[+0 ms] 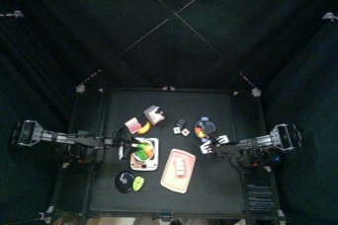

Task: Grab cleaver handle

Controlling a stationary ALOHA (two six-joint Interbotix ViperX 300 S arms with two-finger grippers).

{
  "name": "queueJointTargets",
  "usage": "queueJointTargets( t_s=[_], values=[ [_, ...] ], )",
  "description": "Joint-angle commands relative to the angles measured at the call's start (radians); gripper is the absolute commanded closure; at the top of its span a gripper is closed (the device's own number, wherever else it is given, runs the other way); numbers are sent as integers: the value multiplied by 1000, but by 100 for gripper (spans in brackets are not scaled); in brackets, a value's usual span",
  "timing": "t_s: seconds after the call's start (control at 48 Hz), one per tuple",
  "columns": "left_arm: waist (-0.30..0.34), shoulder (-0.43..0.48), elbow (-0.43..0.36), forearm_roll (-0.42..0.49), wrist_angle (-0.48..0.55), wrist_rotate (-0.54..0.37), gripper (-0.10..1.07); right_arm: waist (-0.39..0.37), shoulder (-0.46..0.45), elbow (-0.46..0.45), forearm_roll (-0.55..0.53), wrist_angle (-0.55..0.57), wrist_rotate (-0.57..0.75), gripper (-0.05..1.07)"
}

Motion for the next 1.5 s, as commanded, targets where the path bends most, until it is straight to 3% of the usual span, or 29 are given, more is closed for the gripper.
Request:
queueJointTargets(
  t_s=[0.0,0.167,0.542,0.896,1.167,1.354,1.479],
  values=[
    [0,0,-12,2,-9,0,22,-14,-3,-6,-3,-5,0,26],
    [0,0,-12,2,-9,0,22,-17,-3,-12,-9,-5,0,29],
    [0,0,-12,2,-8,0,22,-15,-34,-48,-12,3,-3,48],
    [0,0,-14,3,-9,2,22,-5,-160,-89,-21,103,-5,53],
    [0,0,-20,3,-14,3,22,29,-287,-87,-35,106,-8,58],
    [5,0,-21,12,-32,8,22,20,-321,-89,-44,67,-126,61],
    [25,0,-26,25,-35,8,22,-26,-327,-98,-26,35,-230,61]
  ],
)
